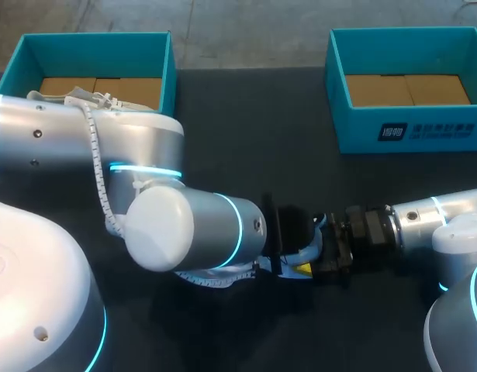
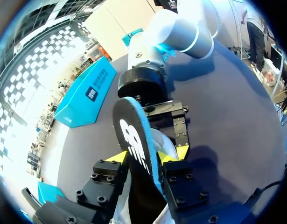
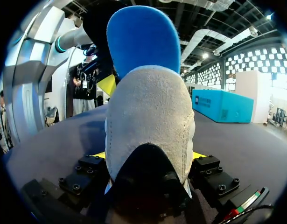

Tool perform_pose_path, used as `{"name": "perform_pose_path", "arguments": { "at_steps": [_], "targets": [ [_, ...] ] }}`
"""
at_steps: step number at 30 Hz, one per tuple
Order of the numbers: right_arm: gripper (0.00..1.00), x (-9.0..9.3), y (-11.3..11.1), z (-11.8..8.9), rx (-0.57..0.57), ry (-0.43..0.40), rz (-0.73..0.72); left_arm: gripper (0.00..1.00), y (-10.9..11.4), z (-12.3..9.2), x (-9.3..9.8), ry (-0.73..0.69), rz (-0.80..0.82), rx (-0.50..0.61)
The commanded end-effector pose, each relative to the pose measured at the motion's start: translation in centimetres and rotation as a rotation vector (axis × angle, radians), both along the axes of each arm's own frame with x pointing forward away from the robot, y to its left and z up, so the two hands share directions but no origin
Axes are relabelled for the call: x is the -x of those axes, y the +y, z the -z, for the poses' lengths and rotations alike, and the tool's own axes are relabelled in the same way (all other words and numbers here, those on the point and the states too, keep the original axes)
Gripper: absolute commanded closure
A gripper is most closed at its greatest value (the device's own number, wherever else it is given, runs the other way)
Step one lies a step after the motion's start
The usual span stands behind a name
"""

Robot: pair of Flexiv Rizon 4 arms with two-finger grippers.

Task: Take the shoe out of the shoebox, open the shoe tongue, remove and reinsert the insole, then place the shoe into the shoebox

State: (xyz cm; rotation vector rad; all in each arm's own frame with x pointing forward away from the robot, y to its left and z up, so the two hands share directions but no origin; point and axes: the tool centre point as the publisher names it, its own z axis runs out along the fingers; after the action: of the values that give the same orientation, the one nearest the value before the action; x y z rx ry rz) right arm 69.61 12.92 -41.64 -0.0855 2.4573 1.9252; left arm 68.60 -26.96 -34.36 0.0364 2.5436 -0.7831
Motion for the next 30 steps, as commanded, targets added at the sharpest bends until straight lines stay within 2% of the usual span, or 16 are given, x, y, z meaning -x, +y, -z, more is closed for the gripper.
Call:
{"name": "perform_pose_path", "arguments": {
  "at_steps": [1, 6, 10, 22, 30],
  "targets": [
    [1.0, 0.2, 0.0, 0.0, 0.003, 0.0, 0.001, 0.69, -0.2, 0.2, -0.2, 0.001, -0.002, 0.005],
    [1.0, 0.2, 0.0, 0.0, 0.003, 0.0, 0.001, 0.8, -0.1, 0.0, -0.2, 0.002, -0.005, 0.013],
    [1.0, 0.2, 0.0, 0.0, 0.003, 0.0, 0.001, 1.0, -0.1, -0.1, -0.1, 0.001, -0.007, 0.017],
    [1.0, 0.2, 0.0, 0.0, 0.003, 0.0, 0.001, 1.0, 0.2, -0.6, 0.7, 0.018, 0.002, 0.032],
    [1.0, 0.2, 0.0, 0.0, 0.003, 0.0, 0.001, 1.0, 0.2, -1.9, 1.6, 0.032, 0.027, 0.064]
  ]
}}
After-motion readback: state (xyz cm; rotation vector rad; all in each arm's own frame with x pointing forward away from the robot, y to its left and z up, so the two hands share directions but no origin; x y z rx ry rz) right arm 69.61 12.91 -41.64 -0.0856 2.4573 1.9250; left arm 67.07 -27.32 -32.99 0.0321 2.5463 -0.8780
